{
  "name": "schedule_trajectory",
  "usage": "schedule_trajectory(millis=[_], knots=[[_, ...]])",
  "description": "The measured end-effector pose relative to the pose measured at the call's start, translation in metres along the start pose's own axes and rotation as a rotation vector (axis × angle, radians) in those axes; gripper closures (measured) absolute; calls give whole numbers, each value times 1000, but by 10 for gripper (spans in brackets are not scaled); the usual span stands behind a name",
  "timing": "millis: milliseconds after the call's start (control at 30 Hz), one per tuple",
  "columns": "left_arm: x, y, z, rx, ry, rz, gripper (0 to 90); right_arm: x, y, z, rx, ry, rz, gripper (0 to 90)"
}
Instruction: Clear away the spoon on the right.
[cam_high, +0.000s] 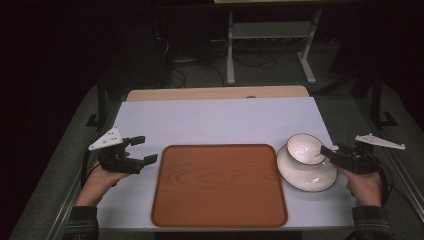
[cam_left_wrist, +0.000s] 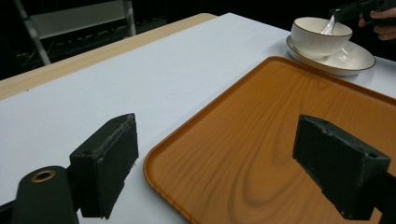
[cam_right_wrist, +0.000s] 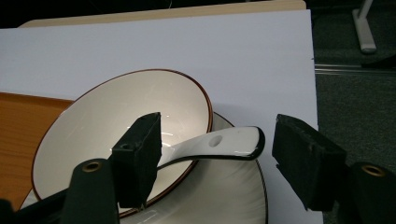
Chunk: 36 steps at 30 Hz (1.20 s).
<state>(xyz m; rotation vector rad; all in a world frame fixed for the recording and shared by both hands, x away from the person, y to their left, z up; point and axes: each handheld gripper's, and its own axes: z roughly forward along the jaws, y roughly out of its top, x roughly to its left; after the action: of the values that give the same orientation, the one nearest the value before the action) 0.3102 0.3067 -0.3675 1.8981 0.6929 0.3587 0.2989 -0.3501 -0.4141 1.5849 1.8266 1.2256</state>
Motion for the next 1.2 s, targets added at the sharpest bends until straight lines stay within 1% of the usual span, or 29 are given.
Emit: schedule_trajectory(millis=[300, 333, 367, 400, 600, 900, 933, 967, 1033, 1200], knots=[[-1, 0, 1, 5, -2, 3, 137, 0, -2, 5, 21, 21, -1, 378], [-1, 0, 1, 5, -2, 4, 137, 0, -3, 6, 27, 25, -2, 397], [-1, 0, 1, 5, -2, 3, 137, 0, -3, 6, 27, 25, -2, 397], [-1, 0, 1, 5, -2, 2, 137, 1, -2, 7, 33, 31, -3, 424], [-1, 0, 1, 4, -1, 3, 137, 2, -2, 7, 33, 24, -14, 469], [-2, 0, 2, 5, -3, 4, 137, 6, 2, 4, 6, 7, -50, 515], [-2, 1, 2, 7, -2, 5, 137, 7, 3, 4, 0, 4, -54, 522], [-2, 1, 1, 7, -2, 6, 137, 11, 5, 4, -6, -4, -71, 528], [-2, 1, 1, 6, -1, 6, 137, 14, 7, 5, -5, -11, -89, 537], [-2, 1, 1, 6, -1, 7, 137, 18, 12, 5, -15, -10, -102, 568]])
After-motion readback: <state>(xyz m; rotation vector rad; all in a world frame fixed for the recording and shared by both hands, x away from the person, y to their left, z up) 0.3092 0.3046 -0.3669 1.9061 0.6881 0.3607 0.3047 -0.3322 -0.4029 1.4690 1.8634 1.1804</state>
